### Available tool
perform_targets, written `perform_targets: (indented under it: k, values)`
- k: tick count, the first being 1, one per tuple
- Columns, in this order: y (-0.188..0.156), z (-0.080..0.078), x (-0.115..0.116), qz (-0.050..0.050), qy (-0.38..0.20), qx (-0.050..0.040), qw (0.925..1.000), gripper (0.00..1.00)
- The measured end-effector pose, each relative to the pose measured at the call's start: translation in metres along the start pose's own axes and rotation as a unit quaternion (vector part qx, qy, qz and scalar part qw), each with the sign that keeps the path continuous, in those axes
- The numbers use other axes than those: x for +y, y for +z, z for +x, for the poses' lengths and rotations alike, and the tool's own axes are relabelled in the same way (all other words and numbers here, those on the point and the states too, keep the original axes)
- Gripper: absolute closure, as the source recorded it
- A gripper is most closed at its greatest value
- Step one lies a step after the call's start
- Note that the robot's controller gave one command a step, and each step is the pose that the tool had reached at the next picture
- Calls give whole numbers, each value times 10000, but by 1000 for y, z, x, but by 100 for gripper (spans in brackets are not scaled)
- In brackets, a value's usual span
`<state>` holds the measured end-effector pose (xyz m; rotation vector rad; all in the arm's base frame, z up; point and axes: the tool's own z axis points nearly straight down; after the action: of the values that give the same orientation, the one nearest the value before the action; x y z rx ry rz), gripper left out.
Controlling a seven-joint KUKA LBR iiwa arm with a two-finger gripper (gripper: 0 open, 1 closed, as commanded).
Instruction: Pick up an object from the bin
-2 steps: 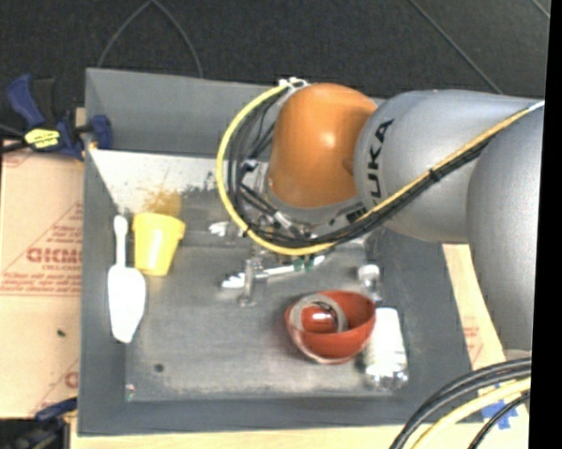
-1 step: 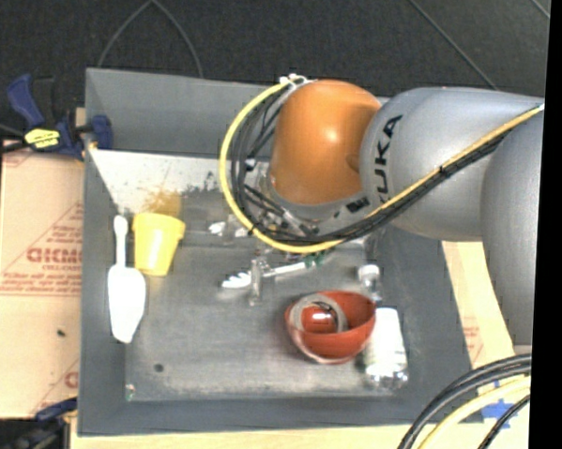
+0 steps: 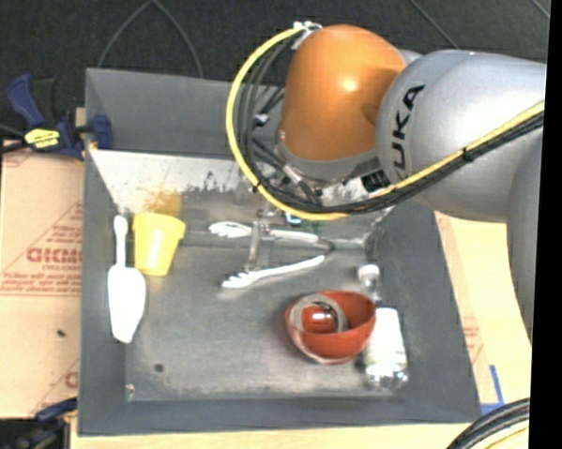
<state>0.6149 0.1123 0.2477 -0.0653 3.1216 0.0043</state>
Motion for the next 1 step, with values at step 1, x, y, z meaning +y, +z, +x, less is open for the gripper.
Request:
perform_targets:
  k: [1]
  values:
    - [63,-21,-38,-7,-1582,43,9874,100]
